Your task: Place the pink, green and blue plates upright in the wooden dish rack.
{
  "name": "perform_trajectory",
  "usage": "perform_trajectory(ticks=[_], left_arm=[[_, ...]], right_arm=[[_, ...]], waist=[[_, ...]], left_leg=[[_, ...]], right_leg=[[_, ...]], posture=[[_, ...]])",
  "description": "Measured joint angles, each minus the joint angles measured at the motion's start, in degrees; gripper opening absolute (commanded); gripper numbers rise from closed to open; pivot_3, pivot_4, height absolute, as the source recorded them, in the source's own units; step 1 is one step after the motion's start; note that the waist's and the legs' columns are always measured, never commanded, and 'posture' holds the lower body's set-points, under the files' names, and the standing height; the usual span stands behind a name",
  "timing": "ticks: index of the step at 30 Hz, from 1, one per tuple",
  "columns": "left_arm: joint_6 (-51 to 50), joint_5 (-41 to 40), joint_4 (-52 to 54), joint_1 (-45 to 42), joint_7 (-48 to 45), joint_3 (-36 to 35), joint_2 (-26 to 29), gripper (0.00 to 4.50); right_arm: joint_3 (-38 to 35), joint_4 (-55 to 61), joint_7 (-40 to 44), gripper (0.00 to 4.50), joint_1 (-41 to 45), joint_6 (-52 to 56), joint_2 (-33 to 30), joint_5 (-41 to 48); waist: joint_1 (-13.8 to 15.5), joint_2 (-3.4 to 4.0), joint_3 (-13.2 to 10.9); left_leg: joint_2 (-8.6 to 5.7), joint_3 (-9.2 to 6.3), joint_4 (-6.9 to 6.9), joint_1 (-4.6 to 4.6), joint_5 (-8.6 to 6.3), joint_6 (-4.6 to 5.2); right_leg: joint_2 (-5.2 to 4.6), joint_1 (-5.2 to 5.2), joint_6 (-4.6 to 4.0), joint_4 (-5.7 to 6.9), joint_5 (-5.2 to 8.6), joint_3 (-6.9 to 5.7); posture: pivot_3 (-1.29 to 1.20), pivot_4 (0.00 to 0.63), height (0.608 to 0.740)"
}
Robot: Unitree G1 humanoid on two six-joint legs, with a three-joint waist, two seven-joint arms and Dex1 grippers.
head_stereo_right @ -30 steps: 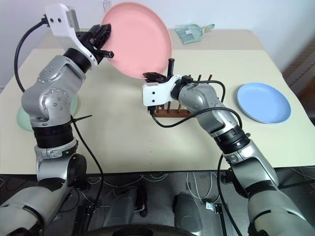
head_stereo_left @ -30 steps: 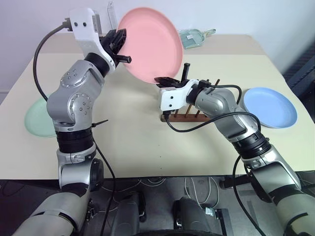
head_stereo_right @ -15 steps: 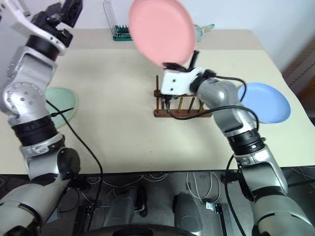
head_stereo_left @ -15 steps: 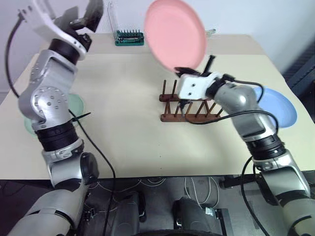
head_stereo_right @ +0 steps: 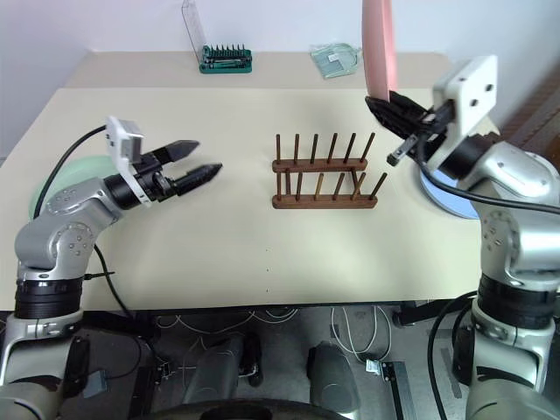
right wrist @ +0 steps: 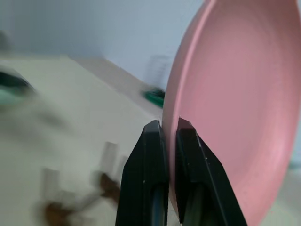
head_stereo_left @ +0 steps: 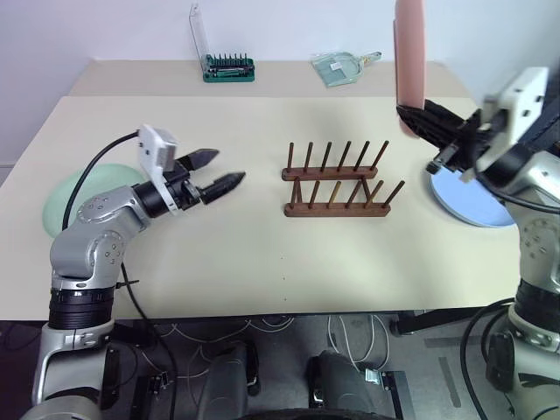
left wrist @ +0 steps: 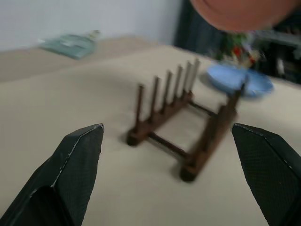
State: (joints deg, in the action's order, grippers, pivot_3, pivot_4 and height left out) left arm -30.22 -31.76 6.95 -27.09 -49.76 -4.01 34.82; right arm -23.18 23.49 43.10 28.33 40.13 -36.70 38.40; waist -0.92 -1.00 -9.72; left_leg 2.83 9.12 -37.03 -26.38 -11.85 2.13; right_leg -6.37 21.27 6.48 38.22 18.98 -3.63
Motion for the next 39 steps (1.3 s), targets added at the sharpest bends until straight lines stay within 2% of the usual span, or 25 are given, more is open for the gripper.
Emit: perform_trajectory(ticks=[3,7,21,39], left_arm=[[1.9,1.6,0.0,1.6,-3.5,3.0,0.9,4.46],[3.3,3.7,0.0,2.1,-7.4,5.9,1.7,4.46],[5.0,6.5,-0.1,2.8,-9.8,9.1,0.4,4.46],[4.8,6.6,0.4,4.3,-8.8,9.3,-0.2,4.46]], right_arm=[[-2.8,0.4,-0.8,0.00,-2.1,3.8,0.0,7.8],[-4.7,-0.8,-1.1,0.00,-4.7,5.1,-0.5,12.5],[-4.7,-12.7,3.3,0.00,-4.9,4.7,-4.2,14.4],[-2.2,-22.4,5.1,0.00,-3.8,5.2,-4.1,14.7]], waist=[[0.1,0.00,0.0],[0.1,0.01,0.0],[0.1,0.03,0.0],[0.1,0.05,0.0]], left_leg=[[0.00,0.00,0.01,-0.01,-0.01,0.03],[-0.03,0.01,0.00,-0.02,-0.04,0.07],[-0.02,0.01,-0.03,-0.02,-0.03,0.10],[-0.02,0.01,-0.03,-0.02,-0.04,0.10]], right_leg=[[-0.04,0.02,-0.01,-0.02,0.00,-0.01],[-0.07,0.02,-0.01,-0.02,0.00,0.00],[-0.07,0.02,0.00,-0.02,0.00,0.00],[-0.09,0.02,0.00,-0.02,0.00,0.00]], posture=[[0.00,0.150,0.732],[0.00,0.150,0.732],[0.00,0.150,0.732],[0.00,0.150,0.732]])
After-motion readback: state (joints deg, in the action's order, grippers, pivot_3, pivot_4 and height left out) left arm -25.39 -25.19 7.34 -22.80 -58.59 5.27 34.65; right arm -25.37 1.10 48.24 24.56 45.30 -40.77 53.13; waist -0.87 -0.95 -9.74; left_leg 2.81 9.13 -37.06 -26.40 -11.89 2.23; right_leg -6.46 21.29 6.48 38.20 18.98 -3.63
